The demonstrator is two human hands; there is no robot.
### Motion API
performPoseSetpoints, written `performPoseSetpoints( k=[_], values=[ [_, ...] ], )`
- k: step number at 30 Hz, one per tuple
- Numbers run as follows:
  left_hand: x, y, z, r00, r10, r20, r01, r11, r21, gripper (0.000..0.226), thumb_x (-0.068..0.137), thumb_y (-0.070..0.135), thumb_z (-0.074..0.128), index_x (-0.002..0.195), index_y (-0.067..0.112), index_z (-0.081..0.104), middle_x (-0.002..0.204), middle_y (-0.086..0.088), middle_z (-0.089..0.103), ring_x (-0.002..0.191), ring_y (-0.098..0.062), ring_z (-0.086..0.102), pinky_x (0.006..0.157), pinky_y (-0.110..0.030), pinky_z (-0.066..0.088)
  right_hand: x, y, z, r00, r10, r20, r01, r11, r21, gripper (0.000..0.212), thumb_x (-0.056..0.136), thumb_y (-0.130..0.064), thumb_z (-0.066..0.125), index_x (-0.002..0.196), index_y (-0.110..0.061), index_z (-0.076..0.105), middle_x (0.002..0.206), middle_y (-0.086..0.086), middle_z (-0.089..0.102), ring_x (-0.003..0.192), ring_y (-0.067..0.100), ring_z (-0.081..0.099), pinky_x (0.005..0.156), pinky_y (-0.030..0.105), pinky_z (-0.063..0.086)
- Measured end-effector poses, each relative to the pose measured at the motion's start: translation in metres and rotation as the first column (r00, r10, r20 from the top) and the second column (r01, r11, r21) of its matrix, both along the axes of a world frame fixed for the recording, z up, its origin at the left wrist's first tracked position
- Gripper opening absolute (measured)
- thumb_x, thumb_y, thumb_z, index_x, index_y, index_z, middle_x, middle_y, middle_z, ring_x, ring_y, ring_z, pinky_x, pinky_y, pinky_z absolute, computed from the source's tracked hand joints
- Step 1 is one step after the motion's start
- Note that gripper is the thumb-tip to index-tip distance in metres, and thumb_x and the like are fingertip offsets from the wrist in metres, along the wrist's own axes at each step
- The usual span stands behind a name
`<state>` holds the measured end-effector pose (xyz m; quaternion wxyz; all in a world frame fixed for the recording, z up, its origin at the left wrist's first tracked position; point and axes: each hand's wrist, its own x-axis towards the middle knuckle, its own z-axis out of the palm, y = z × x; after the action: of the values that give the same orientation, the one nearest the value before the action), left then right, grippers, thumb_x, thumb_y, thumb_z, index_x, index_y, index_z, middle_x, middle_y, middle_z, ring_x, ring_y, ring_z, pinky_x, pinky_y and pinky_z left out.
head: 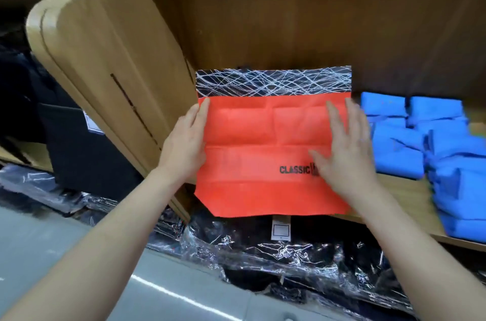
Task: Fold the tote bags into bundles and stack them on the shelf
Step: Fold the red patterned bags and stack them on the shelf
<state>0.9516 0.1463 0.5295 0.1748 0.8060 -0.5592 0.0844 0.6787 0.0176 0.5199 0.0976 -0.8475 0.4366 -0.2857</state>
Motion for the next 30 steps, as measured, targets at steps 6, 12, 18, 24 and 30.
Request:
performPoseSetpoints(
  k=[6,12,18,24,30],
  values=[
    [0.031,-0.033,-0.027,0.999,0.048,0.002,-0.047,0.986,0.158,0.098,0.081,-0.002,0.059,0.154,0.027,0.000,0.159,-0.004,0.016,0.139,-0.030,0.022,0.100,-0.050,0.045,0.024,0.021,-0.041,0.861,0.274,-0.428,-0.131,0.934,0.334,0.066,0.093,-0.065,0.037,0.151,-0.046,0.011,0.164,-0.005,-0.003,0.150,0.016,-0.005,0.119,0.046,0.003],
    [0.049,-0.009,-0.023,0.882,-0.275,-0.382,0.370,0.907,0.202,0.072,0.076,0.049,0.074,0.140,0.038,0.043,0.158,0.011,0.021,0.144,-0.016,0.024,0.118,-0.044,0.026,0.039,0.037,-0.043,0.861,0.213,-0.462,-0.034,0.930,0.367,0.061,0.095,-0.064,0.029,0.150,-0.047,0.012,0.163,-0.008,-0.005,0.150,0.013,-0.007,0.119,0.043,-0.003],
    [0.057,0.020,-0.032,0.816,-0.447,-0.365,0.577,0.639,0.509,0.092,0.073,0.052,0.074,0.147,0.047,0.019,0.154,0.028,0.001,0.141,0.005,0.001,0.121,-0.030,0.006,0.036,0.037,-0.030,0.843,0.318,-0.435,-0.075,0.869,0.489,0.084,0.071,-0.091,0.007,0.147,-0.054,0.016,0.159,-0.020,-0.006,0.143,-0.002,-0.012,0.118,0.038,-0.002],
    [0.068,0.022,-0.046,0.813,-0.355,-0.462,0.458,0.880,0.129,0.062,0.086,0.066,0.048,0.118,0.019,0.070,0.121,0.016,0.063,0.116,-0.005,0.057,0.099,-0.008,0.036,-0.010,0.022,-0.010,0.911,0.391,0.130,-0.327,0.493,0.806,0.068,0.068,-0.093,0.037,0.121,-0.056,0.058,0.149,-0.025,0.037,0.141,-0.008,0.021,0.117,0.022,0.014],
    [0.059,0.026,-0.053,0.877,-0.219,-0.427,0.244,0.970,0.005,0.020,0.083,0.037,0.074,0.085,0.017,0.075,0.087,0.016,0.063,0.087,-0.015,0.060,0.076,-0.027,0.045,-0.023,0.038,-0.025,0.980,-0.021,0.200,-0.138,0.652,0.745,0.048,0.071,-0.060,0.073,0.088,-0.016,0.077,0.100,0.003,0.075,0.092,0.005,0.066,0.087,0.021,0.046]
  ],
)
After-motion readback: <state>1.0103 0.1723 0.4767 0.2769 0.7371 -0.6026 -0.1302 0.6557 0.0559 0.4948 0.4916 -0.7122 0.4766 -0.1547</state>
